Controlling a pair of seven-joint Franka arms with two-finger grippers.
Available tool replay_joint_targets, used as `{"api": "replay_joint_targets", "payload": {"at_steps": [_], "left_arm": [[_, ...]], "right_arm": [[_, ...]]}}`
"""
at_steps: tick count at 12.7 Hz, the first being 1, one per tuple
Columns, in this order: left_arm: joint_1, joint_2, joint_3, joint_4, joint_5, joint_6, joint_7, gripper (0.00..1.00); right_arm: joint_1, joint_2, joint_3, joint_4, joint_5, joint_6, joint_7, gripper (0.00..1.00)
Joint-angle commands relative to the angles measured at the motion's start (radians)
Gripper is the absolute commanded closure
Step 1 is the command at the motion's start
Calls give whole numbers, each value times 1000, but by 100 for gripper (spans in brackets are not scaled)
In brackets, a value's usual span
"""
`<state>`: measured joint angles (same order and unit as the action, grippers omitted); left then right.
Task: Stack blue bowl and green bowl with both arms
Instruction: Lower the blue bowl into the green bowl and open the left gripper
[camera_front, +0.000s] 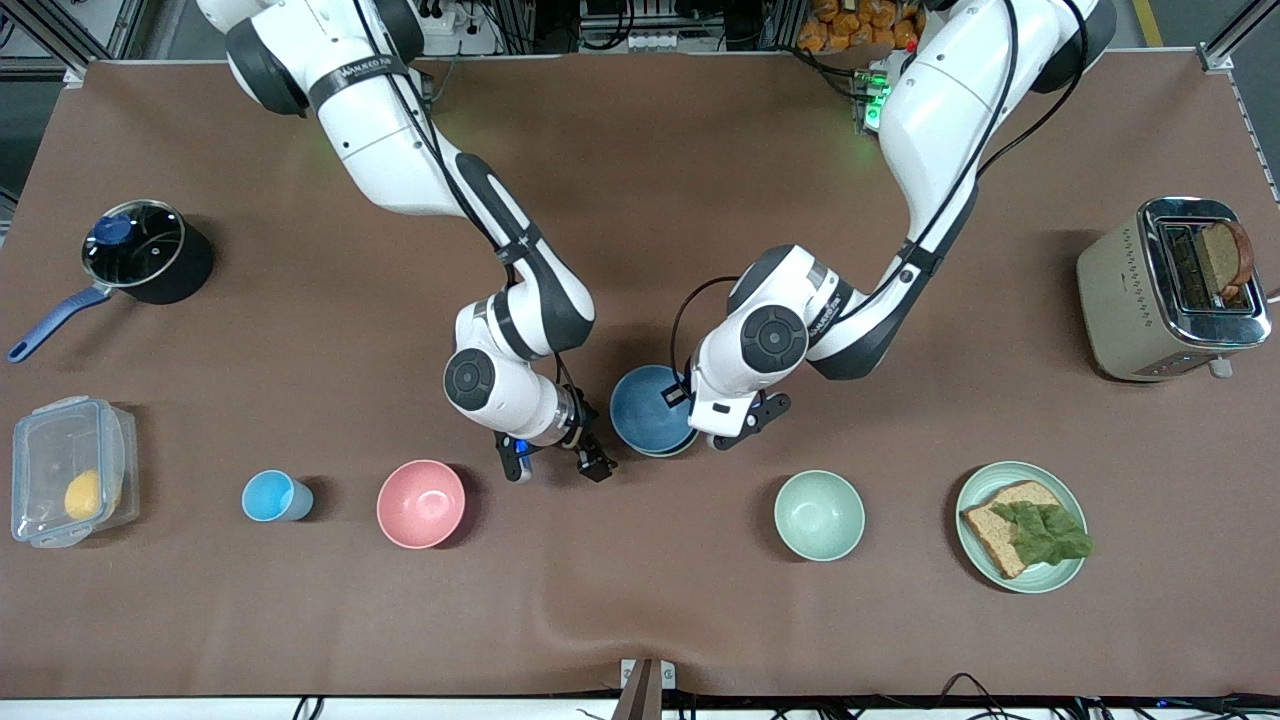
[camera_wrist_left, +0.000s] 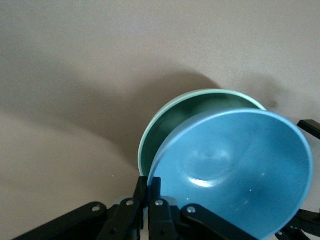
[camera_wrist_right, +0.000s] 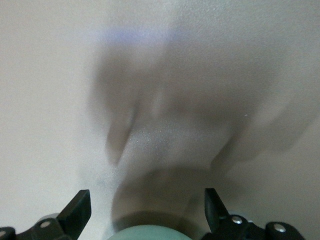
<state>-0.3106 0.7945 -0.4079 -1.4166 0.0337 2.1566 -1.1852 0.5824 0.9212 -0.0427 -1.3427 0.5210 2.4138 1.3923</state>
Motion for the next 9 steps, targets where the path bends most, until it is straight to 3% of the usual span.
{"api": "replay_joint_targets", "payload": {"at_steps": [1, 6, 7, 8, 9], "left_arm": [[-5, 17, 5, 11, 14, 31, -1, 100], [-13, 32, 20, 12, 14, 55, 1, 100], [-13, 32, 20, 11, 14, 55, 1, 83], [-13, 32, 21, 11, 14, 55, 1, 43], [-13, 31, 21, 13, 23, 55, 1, 21]], "right_arm": [[-9, -7, 6, 1, -12, -8, 13, 0], [-12, -5, 6, 2, -7, -7, 22, 0], [-22, -7, 6, 2, -9, -13, 18, 0], [-39, -10, 6, 4, -16, -18, 8, 0], [-41, -15, 6, 4, -18, -21, -1, 0]]}}
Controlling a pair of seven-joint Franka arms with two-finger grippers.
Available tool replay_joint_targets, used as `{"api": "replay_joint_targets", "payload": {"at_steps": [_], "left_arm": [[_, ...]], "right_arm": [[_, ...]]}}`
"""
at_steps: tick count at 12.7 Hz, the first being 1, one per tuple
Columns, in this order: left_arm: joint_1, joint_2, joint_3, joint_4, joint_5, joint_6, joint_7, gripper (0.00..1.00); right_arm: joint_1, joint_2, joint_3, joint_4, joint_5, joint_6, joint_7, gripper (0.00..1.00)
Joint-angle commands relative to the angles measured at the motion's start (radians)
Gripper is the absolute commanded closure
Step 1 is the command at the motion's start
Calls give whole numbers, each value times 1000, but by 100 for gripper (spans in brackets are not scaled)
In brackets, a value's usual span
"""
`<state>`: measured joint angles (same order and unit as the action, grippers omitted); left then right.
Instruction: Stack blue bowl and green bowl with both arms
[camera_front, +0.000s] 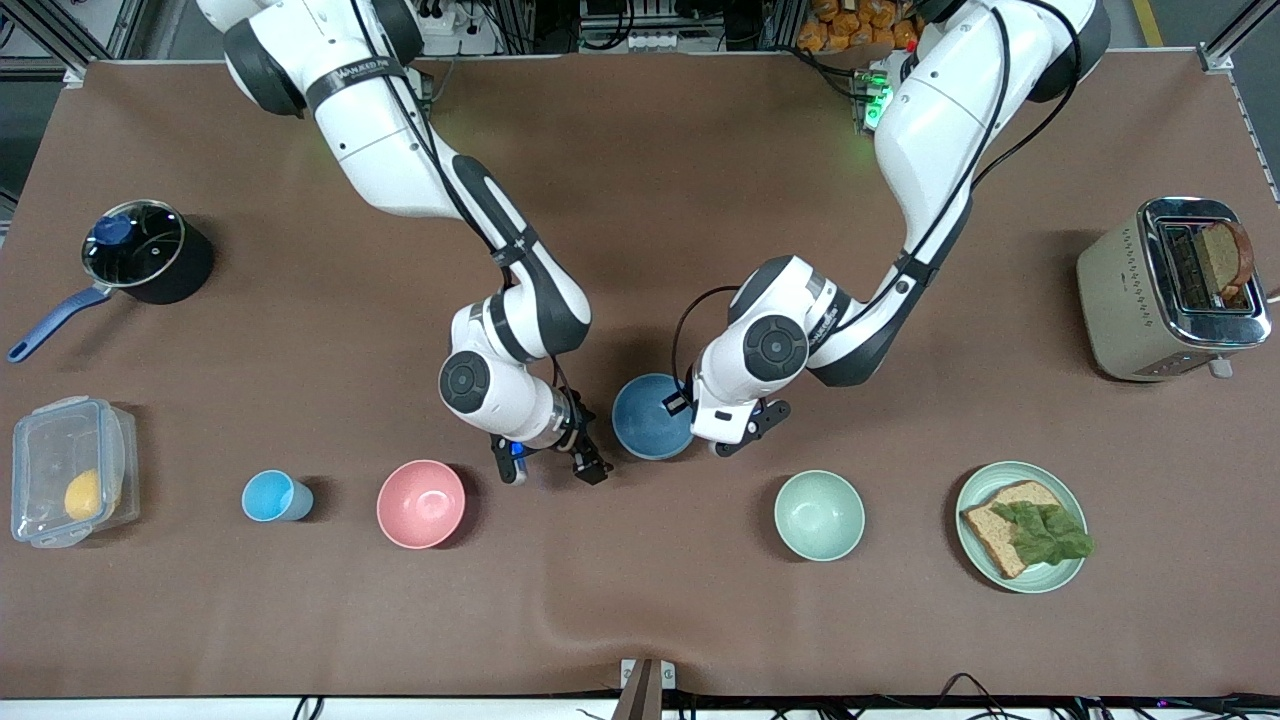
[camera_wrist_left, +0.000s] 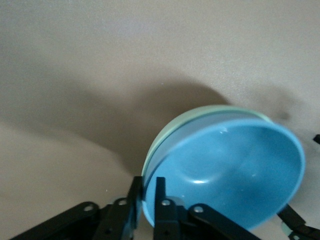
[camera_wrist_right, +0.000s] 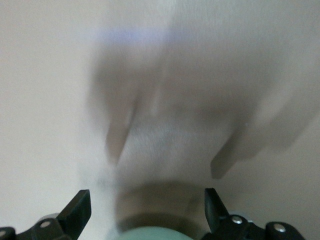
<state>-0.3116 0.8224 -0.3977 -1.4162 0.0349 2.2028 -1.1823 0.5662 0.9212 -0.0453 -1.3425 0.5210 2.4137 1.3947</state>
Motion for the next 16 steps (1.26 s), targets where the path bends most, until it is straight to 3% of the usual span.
{"api": "replay_joint_targets", "payload": {"at_steps": [1, 5, 9, 14, 16], "left_arm": [[-9, -5, 11, 11, 37, 9, -8, 0], [17, -110, 13, 11, 49, -35, -17, 0], [91, -308, 25, 8, 141, -248, 9, 0], [242, -575, 16, 10, 180, -593, 480, 0], [307, -649, 14, 13, 137, -678, 604, 0]], "right_arm": [[-25, -18, 9, 3, -24, -21, -20, 0], [-80, -53, 7, 3, -84, -129, -71, 0], [-126, -105, -8, 3, -87, -270, -160, 0], [-172, -212, -66, 0, -87, -462, -353, 0], [-177, -275, -144, -6, -101, -556, -509, 0]]}}
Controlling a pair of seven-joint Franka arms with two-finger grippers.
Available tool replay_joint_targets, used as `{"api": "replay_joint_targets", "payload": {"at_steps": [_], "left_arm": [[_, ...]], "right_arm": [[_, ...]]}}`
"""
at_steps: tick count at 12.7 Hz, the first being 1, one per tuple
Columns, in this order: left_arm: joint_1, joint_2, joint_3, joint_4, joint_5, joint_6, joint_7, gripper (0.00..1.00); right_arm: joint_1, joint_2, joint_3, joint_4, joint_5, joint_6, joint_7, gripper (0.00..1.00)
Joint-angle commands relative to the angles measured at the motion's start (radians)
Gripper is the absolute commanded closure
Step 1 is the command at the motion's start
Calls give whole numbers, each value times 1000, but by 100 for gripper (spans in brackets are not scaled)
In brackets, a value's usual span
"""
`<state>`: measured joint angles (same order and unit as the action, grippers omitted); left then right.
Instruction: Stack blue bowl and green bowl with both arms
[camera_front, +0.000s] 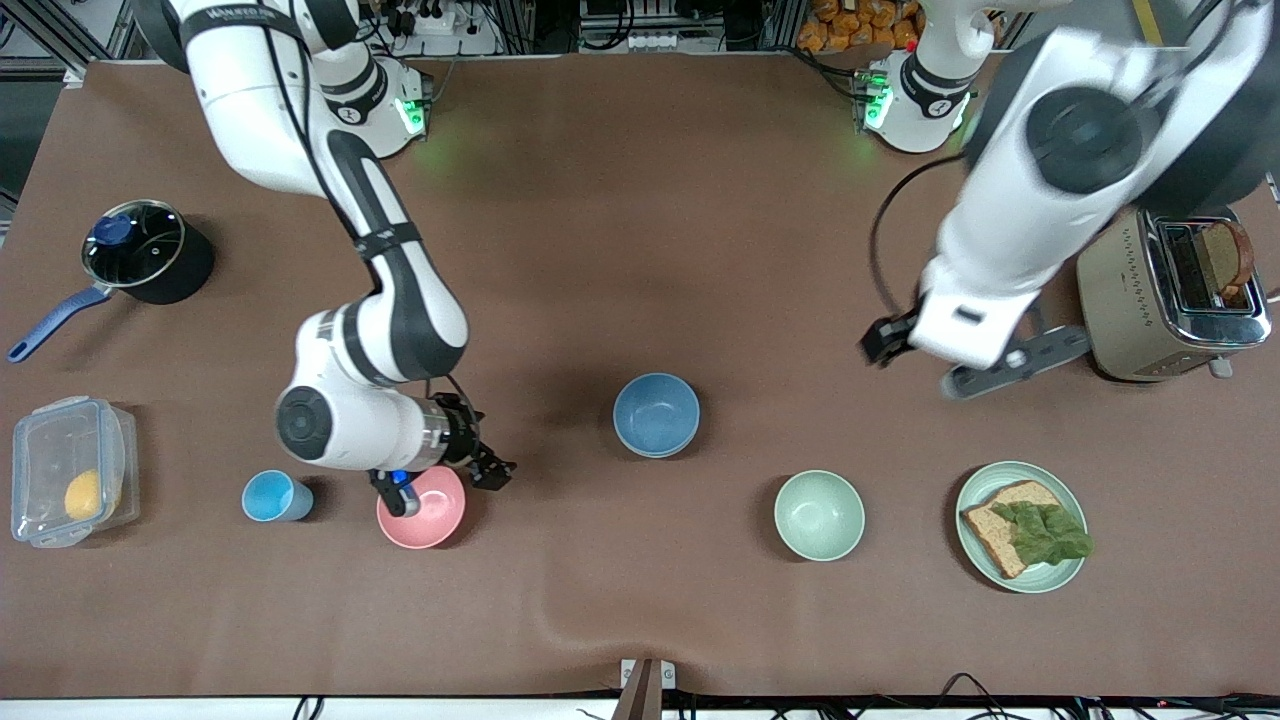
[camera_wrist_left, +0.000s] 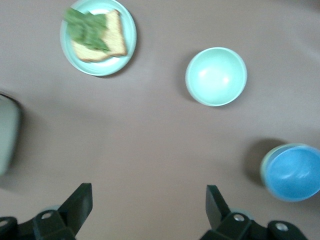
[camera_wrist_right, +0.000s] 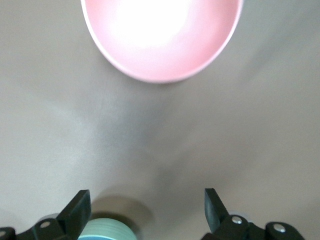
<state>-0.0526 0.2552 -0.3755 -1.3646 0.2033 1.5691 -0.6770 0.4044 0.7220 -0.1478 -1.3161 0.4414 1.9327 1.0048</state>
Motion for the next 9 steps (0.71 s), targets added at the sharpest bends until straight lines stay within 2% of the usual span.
{"api": "replay_joint_targets", "payload": {"at_steps": [1, 3, 5, 7, 9], "left_arm": [[83, -114, 6, -44, -83, -47, 163, 0], [86, -146, 79, -54, -114, -57, 330, 0], [79, -169, 124, -51, -117, -61, 449, 0], [76, -189, 165, -59, -137, -116, 514, 0], [79, -206, 228, -73, -191, -129, 594, 0]], "right_arm": [[-21, -96, -70, -34, -21, -115, -218, 0], [-24, -142, -128, -60, -32, -168, -354, 0], [-24, -215, -186, -101, -85, -240, -527, 0], [-25, -300, -203, -156, -194, -262, -659, 0], [-48, -366, -217, -190, -239, -270, -786, 0]]}}
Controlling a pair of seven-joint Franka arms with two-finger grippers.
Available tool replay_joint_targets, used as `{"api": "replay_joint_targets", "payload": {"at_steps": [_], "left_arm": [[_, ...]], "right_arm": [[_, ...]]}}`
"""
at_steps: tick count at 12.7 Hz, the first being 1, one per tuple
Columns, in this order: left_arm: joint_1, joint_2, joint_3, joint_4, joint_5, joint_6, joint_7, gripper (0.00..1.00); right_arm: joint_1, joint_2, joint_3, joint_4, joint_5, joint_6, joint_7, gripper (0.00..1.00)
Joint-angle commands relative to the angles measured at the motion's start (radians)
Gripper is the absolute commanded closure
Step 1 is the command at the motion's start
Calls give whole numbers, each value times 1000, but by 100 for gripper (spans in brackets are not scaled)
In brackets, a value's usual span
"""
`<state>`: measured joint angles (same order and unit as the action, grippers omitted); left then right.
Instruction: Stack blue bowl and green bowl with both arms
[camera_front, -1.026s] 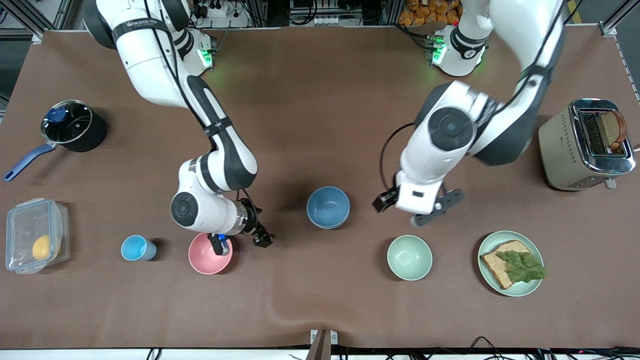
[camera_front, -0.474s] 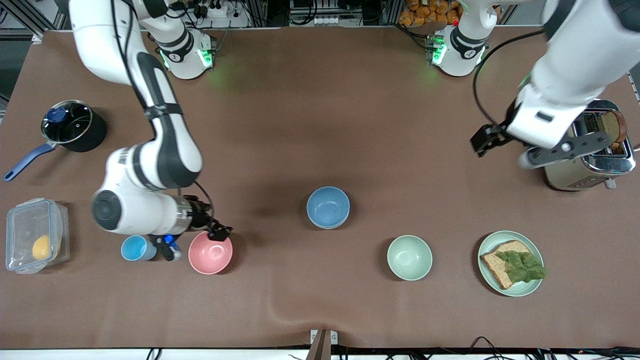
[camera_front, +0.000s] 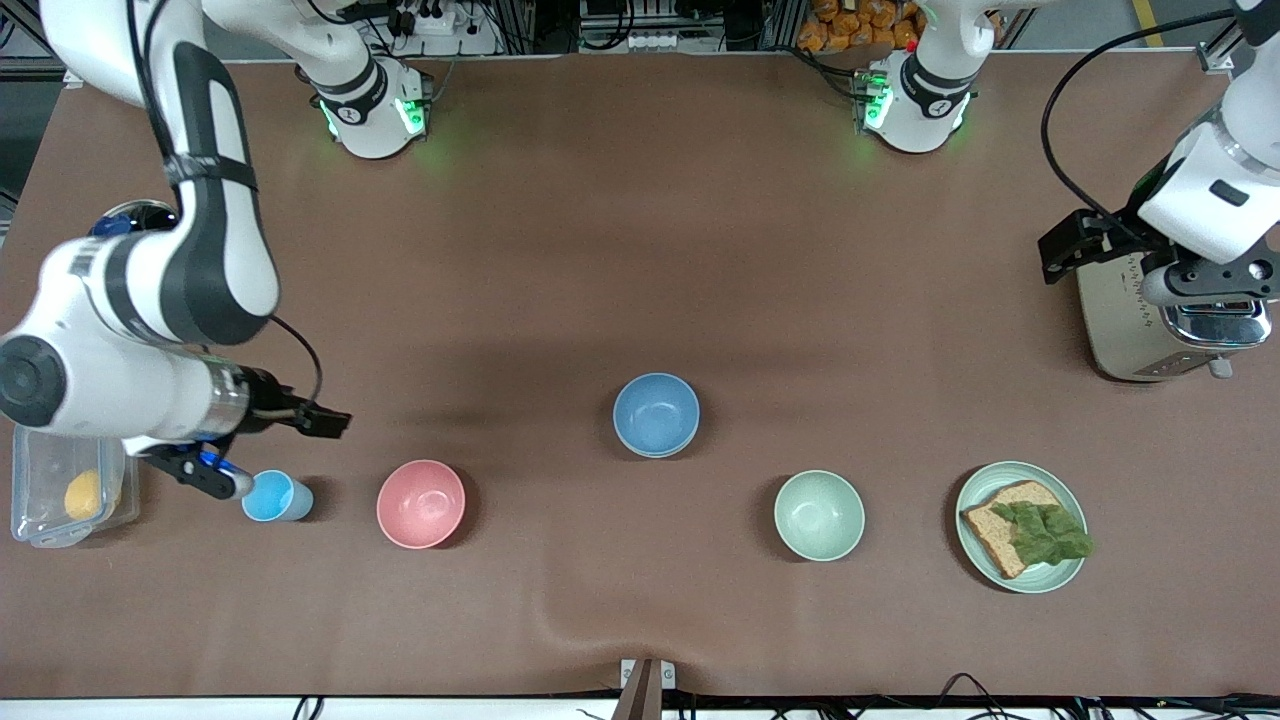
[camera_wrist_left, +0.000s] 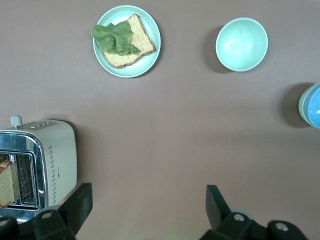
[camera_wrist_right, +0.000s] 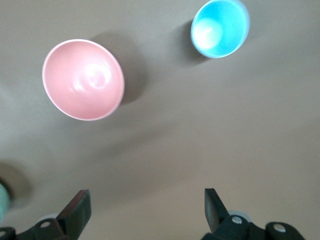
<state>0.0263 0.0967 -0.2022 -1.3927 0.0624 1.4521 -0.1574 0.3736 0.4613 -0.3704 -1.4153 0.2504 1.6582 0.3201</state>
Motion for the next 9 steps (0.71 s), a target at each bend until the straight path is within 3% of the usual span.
{"api": "replay_joint_targets", "payload": {"at_steps": [1, 3, 4, 6, 7, 9], "left_arm": [[1, -61, 78, -60, -77, -10, 85, 0], [3, -81, 90, -92, -91, -10, 85, 0], [4, -81, 92, -95, -91, -10, 85, 0], [6, -81, 98, -94, -91, -10, 84, 0], [6, -80, 96, -91, -90, -10, 84, 0], [4, -72, 95, -86, -88, -9, 79, 0]], "right_arm": [[-50, -128, 10, -90, -54, -23, -163, 0], [-155, -191, 56, -88, -59, -79, -292, 0], [-214, -231, 114, -88, -89, -110, -306, 0], [-336, -314, 300, -97, -230, -126, -294, 0], [-408, -349, 376, -115, -244, -124, -294, 0], [-441, -427, 400, -146, -246, -139, -294, 0]]}}
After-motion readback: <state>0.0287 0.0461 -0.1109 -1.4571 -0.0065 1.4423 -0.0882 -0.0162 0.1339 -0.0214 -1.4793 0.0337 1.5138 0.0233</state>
